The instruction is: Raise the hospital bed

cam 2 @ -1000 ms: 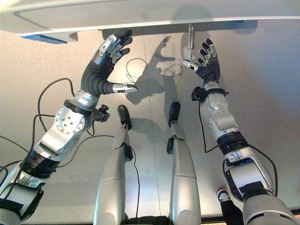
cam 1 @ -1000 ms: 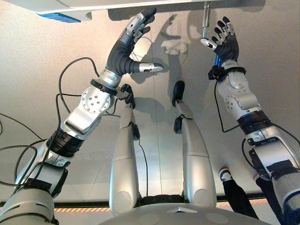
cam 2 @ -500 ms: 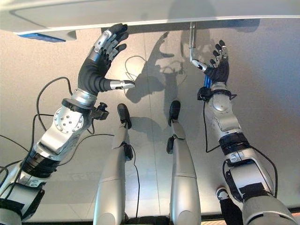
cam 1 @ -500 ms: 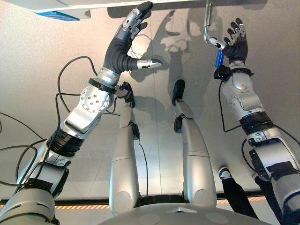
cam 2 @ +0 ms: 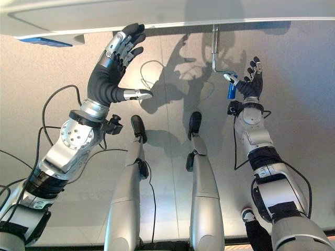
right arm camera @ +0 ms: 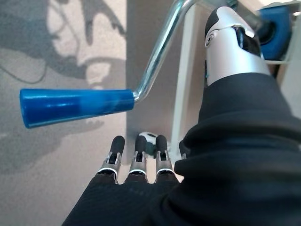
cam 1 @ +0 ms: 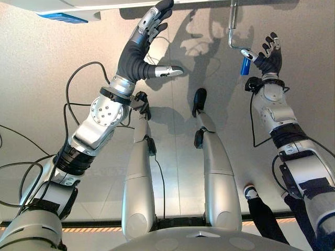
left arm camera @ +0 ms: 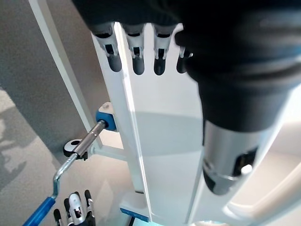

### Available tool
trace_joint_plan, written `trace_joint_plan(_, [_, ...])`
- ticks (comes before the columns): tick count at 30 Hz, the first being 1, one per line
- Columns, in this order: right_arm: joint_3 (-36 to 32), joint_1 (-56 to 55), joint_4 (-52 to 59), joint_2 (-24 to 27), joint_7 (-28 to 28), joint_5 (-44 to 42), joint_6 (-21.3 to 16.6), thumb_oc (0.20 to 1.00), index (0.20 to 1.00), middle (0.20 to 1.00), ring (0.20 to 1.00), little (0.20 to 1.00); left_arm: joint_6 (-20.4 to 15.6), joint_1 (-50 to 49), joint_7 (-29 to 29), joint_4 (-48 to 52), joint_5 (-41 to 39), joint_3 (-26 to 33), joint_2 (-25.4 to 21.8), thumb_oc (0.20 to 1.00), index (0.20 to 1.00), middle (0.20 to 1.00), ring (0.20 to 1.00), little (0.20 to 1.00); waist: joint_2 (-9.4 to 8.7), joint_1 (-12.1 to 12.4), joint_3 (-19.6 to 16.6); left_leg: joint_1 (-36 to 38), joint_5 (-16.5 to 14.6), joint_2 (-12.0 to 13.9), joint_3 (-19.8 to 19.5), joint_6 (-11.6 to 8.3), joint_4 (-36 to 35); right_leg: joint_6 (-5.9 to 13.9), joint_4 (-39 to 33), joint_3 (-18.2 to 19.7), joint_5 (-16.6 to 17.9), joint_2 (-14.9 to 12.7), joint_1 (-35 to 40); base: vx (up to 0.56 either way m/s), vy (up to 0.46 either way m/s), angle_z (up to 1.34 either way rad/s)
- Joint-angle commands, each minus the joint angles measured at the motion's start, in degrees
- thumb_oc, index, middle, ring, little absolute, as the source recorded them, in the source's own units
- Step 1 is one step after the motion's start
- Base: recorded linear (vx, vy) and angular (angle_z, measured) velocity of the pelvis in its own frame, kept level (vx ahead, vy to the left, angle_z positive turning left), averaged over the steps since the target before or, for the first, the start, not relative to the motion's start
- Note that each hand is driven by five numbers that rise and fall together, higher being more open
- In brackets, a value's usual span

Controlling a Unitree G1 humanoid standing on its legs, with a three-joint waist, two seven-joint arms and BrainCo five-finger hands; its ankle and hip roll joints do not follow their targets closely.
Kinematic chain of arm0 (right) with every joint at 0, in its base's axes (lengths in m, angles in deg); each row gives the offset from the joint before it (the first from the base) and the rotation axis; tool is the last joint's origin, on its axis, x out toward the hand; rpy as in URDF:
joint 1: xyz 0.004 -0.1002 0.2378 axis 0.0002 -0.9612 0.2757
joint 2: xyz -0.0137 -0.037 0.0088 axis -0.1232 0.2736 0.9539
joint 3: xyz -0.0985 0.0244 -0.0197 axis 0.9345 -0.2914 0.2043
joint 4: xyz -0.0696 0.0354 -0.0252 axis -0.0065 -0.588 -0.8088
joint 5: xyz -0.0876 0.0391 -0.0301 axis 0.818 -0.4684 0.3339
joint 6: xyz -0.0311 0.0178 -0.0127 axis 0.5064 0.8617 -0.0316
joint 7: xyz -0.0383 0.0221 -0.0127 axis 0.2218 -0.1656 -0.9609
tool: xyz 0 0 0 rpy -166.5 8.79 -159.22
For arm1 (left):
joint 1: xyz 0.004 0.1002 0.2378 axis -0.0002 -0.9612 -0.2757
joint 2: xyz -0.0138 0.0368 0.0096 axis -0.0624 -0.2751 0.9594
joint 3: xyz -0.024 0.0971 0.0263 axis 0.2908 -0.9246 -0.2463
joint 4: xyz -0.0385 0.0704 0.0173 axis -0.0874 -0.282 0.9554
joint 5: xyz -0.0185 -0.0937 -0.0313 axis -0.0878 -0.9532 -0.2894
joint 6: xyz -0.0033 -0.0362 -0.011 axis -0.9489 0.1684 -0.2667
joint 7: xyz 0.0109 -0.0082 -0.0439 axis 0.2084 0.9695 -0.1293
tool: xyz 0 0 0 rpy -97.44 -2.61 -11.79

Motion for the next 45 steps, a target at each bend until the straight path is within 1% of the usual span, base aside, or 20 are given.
trace_joint_plan(1, [5.44,3.81,-5.72,3.2,5.37,0.69,2.07,1.0,1.0,1.0,1.0,1.0,-3.95,0.07,-0.93,7.5,-2.1,-0.85,-1.2,1.0,1.0,1.0,1.0,1.0,-1.01,1.44,-1.24,-0.59,-3.18,-0.8,0.91,-0.19,2.85,5.49,-6.95,0.96,3.62,0.46,3.47,0.0,0.0,0.0])
trace_joint_plan(4, [8.02,6.7,-12.12,3.58,9.07,-2.27,3.15,1.0,1.0,1.0,1.0,1.0,-4.05,0.11,-1.85,8.05,-2.88,-1.6,-1.26,1.0,1.0,1.0,1.0,1.0,-1.04,1.84,-1.24,-0.85,-3.09,-0.78,0.74,-0.31,2.97,5.51,-6.89,0.78,3.72,0.39,3.28,0.0,0.0,0.0])
trace_joint_plan(5, [10.09,9.3,-16.95,3.68,11.61,-3.57,4.06,1.0,1.0,1.0,1.0,1.0,-4.27,0.23,-2.19,8.37,-3.48,-1.84,-1.54,1.0,1.0,1.0,1.0,1.0,-0.91,2.16,-1.24,-0.97,-3.1,-0.76,0.72,-0.34,2.97,5.47,-6.73,0.62,3.76,0.4,3.12,0.0,0.0,0.0])
trace_joint_plan(6, [10.27,9.6,-17.28,3.66,11.79,-3.68,3.94,1.0,1.0,1.0,1.0,1.0,-4.28,0.23,-2.21,8.36,-3.5,-1.74,-1.53,1.0,1.0,1.0,1.0,1.0,-0.88,2.08,-1.24,-1.02,-3.11,-0.76,0.72,-0.35,2.97,5.46,-6.73,0.62,3.76,0.41,3.07,0.0,0.0,0.0])
trace_joint_plan(7, [11.22,10.75,-20.38,3.33,12.9,-3.89,4.86,1.0,1.0,1.0,1.0,1.0,-4.29,0.31,-2.44,8.33,-3.83,-2.19,-1.52,1.0,1.0,1.0,1.0,1.0,-0.7,2.34,-1.24,-1.04,-3.1,-0.8,0.7,-0.36,2.95,5.46,-6.67,0.54,3.78,0.38,3.02,0.0,-0.002,0.03])
trace_joint_plan(9, [12.52,13.09,-24.38,2.73,14.25,-4.58,5.47,1.0,1.0,1.0,1.0,1.0,-4.46,0.77,-2.67,8.13,-4.56,-2.71,-1.49,1.0,1.0,1.0,1.0,1.0,-0.29,2.69,-1.24,-1.18,-3.02,-0.83,0.68,-0.41,3.0,5.44,-6.66,0.41,3.75,0.38,2.97,0.0,-0.002,0.04])
trace_joint_plan(12, [13.27,14.11,-26.78,2.12,15.43,-5.1,6.1,1.0,1.0,1.0,1.0,1.0,-4.34,1.26,-2.96,8.08,-4.8,-3.08,-1.19,1.0,1.0,1.0,1.0,1.0,0.05,3.02,-1.24,-1.15,-3.01,-0.96,0.63,-0.42,2.9,5.45,-6.74,0.37,3.77,0.45,2.91,0.0,0.0,0.01])
trace_joint_plan(15, [13.47,15.4,-31.16,1.07,17.02,-4.97,7.64,1.0,1.0,1.0,1.0,1.0,-4.34,1.82,-3.42,7.88,-5.09,-3.71,-0.04,1.0,1.0,1.0,1.0,1.0,0.83,3.78,-1.24,-1.16,-3.11,-1.06,0.46,-0.28,3.1,5.5,-6.52,0.11,3.67,0.26,2.94,0.0,0.0,0.0])
trace_joint_plan(16, [13.48,15.44,-31.22,1.09,17.06,-4.97,7.63,1.0,1.0,1.0,1.0,1.0,-4.35,1.86,-3.42,7.85,-5.09,-3.73,-0.02,1.0,1.0,1.0,1.0,1.0,0.86,3.79,-1.24,-1.19,-3.14,-1.05,0.45,-0.27,3.14,5.5,-6.5,0.09,3.66,0.26,2.93,0.0,0.0,0.0])
trace_joint_plan(17, [13.15,15.89,-32.95,-0.08,17.05,-4.33,8.05,1.0,1.0,1.0,1.0,1.0,-4.27,2.69,-3.67,7.16,-5.28,-4.66,1.37,1.0,1.0,1.0,1.0,1.0,1.49,4.28,-1.24,-1.29,-3.24,-1.2,0.41,-0.13,3.44,5.54,-6.24,0.1,3.52,0.17,2.92,0.0,0.0,0.0])
trace_joint_plan(24, [12.69,16.37,-32.32,-0.71,17.07,-4.94,7.75,1.0,1.0,1.0,1.0,1.0,-4.05,2.81,-3.92,6.9,-4.94,-4.61,2.42,1.0,1.0,1.0,1.0,1.0,2.17,4.82,-1.24,-1.07,-3.33,-1.21,0.58,0.01,3.35,5.6,-6.3,0.29,3.5,0.1,2.96,0.0,0.0,0.0])
trace_joint_plan(26, [11.56,15.81,-31.1,-1.12,17.36,-8.87,7.16,1.0,1.0,1.0,1.0,1.0,-4.0,2.65,-4.05,6.92,-4.83,-4.45,2.85,1.0,1.0,1.0,1.0,1.0,2.09,4.79,-1.24,-0.97,-3.34,-1.15,0.58,0.0,3.33,5.58,-6.31,0.3,3.37,0.13,2.96,0.0,0.0,0.0])
trace_joint_plan(33, [9.57,15.83,-29.77,-0.78,17.81,-14.67,6.4,1.0,1.0,1.0,1.0,1.0,-4.02,1.98,-4.33,7.2,-5.58,-4.44,3.11,1.0,1.0,1.0,1.0,1.0,2.05,4.98,-1.24,-0.93,-3.41,-1.1,0.36,0.02,3.28,5.53,-6.08,0.25,3.14,0.17,2.97,0.0,0.0,0.0])
trace_joint_plan(34, [9.35,16.1,-29.35,-0.47,17.7,-15.65,6.08,0.658,0.658,0.658,0.658,0.658,-4.09,1.89,-4.4,7.33,-5.94,-4.61,3.05,1.0,1.0,1.0,1.0,1.0,1.96,5.01,-1.24,-1.02,-3.4,-1.14,0.27,-0.02,3.34,5.56,-6.07,0.17,3.13,0.18,3.07,0.0,0.0,0.0])
trace_joint_plan(35, [9.35,16.1,-29.34,-0.46,17.69,-15.65,6.08,0.589,0.589,0.589,0.589,0.589,-4.09,1.9,-4.41,7.33,-5.95,-4.61,3.05,1.0,1.0,1.0,1.0,1.0,1.97,5.01,-1.24,-1.02,-3.4,-1.14,0.26,-0.02,3.33,5.56,-6.07,0.16,3.13,0.17,3.07,0.0,0.0,0.0])
trace_joint_plan(36, [9.48,16.72,-28.92,-0.05,17.65,-15.88,5.9,0.256,0.256,0.256,0.256,0.256,-4.11,2.0,-4.61,7.4,-6.19,-4.8,2.82,1.0,1.0,1.0,1.0,1.0,1.98,5.07,-1.24,-0.96,-3.36,-1.15,0.23,-0.08,3.18,5.6,-6.08,0.15,3.05,0.21,3.12,0.0,0.0,0.0])
trace_joint_plan(37, [9.48,16.72,-28.92,-0.05,17.65,-15.88,5.9,0.2,0.2,0.2,0.2,0.2,-4.11,2.0,-4.61,7.4,-6.19,-4.8,2.82,1.0,1.0,1.0,1.0,1.0,1.99,5.07,-1.24,-0.96,-3.36,-1.15,0.23,-0.08,3.18,5.6,-6.08,0.15,3.05,0.21,3.12,0.0,0.0,0.0])
trace_joint_plan(45, [9.9,17.31,-25.96,0.8,17.55,-18.57,4.45,0.2,0.2,0.2,0.2,0.2,-4.21,1.5,-4.8,7.49,-6.7,-5.26,1.93,1.0,1.0,1.0,1.0,1.0,1.62,4.87,-1.24,-1.09,-3.5,-1.13,0.24,-0.07,3.47,5.53,-5.5,0.08,2.84,0.24,2.9,0.0,0.0,0.0])
